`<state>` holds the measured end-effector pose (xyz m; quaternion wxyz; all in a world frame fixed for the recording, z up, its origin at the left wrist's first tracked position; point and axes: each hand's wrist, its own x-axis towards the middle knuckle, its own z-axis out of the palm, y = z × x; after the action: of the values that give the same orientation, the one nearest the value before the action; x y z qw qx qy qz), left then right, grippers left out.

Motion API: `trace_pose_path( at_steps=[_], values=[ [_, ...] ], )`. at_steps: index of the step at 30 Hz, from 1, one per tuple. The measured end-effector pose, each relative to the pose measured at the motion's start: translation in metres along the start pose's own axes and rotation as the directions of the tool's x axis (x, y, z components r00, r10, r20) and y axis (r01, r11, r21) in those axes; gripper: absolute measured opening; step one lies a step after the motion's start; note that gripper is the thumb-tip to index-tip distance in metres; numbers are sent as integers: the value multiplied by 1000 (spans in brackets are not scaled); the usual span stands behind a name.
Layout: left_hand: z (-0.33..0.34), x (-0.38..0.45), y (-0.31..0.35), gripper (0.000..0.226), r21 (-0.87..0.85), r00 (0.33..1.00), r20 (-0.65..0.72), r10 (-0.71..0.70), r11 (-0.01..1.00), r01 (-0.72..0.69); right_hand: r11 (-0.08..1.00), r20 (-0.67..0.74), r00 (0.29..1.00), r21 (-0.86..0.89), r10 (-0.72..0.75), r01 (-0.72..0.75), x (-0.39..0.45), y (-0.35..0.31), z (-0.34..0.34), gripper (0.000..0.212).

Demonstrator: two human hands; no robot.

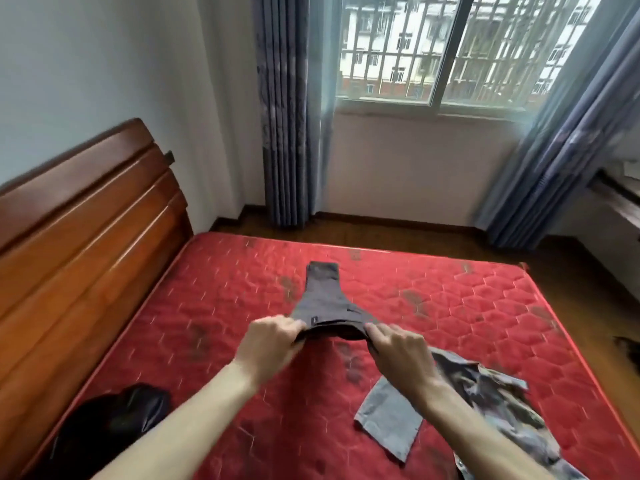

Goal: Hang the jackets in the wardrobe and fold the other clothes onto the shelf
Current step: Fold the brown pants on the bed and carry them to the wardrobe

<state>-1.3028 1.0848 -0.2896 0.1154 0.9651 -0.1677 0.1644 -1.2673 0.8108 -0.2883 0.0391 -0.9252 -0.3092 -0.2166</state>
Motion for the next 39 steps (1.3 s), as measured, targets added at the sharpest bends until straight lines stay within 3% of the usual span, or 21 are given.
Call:
trace_pose_path(
  at_steps=[2, 4, 5, 11, 15, 18, 21, 23, 25, 29, 34, 39],
  values=[
    [64, -55, 7, 16, 30, 992, 123, 28, 999, -32, 1000, 120, 993, 30, -8, 4, -59, -15, 54, 38],
    [128, -110, 17, 33, 38, 965, 261, 39, 998, -50, 999, 196, 980, 22, -46, 42, -120, -32, 104, 21],
    [157, -135, 23, 40, 31, 943, 333, 19, 999, -31, 998, 236, 970, 30, -63, 57, -148, -40, 128, 13],
    [284, -273, 76, 51, -9, 794, 608, 8, 1000, -4, 993, 472, 874, 76, -114, 88, -303, -91, 226, 16],
    [341, -336, 97, 53, -23, 727, 683, 73, 997, -78, 987, 537, 828, 98, -160, 127, -375, -116, 266, 24],
    [370, -373, 102, 46, -61, 686, 719, 115, 993, -103, 981, 601, 776, 121, -193, 150, -421, -132, 288, 4],
    [386, -394, 103, 33, -78, 753, 648, 116, 993, -85, 986, 651, 748, 165, -127, 24, -452, -142, 306, 32],
    [397, -390, 101, 28, -62, 841, 539, 49, 998, -18, 976, 571, 821, 190, -24, -103, -449, -142, 319, 33],
    [416, -379, 96, 38, -47, 903, 427, -43, 996, 70, 954, 478, 873, 208, 96, -218, -434, -140, 340, 36],
    [454, -350, 87, 60, -13, 883, 433, -179, 979, 204, 932, 440, 868, 159, 230, -327, -399, -131, 387, 55],
    [497, -354, 70, 72, -40, 860, 499, -103, 989, 141, 954, 518, 837, 118, 177, -275, -394, -105, 437, 71],
    [506, -364, 61, 70, -107, 885, 466, -18, 991, 77, 941, 558, 815, 167, 155, -294, -407, -100, 456, 73]
  ],
)
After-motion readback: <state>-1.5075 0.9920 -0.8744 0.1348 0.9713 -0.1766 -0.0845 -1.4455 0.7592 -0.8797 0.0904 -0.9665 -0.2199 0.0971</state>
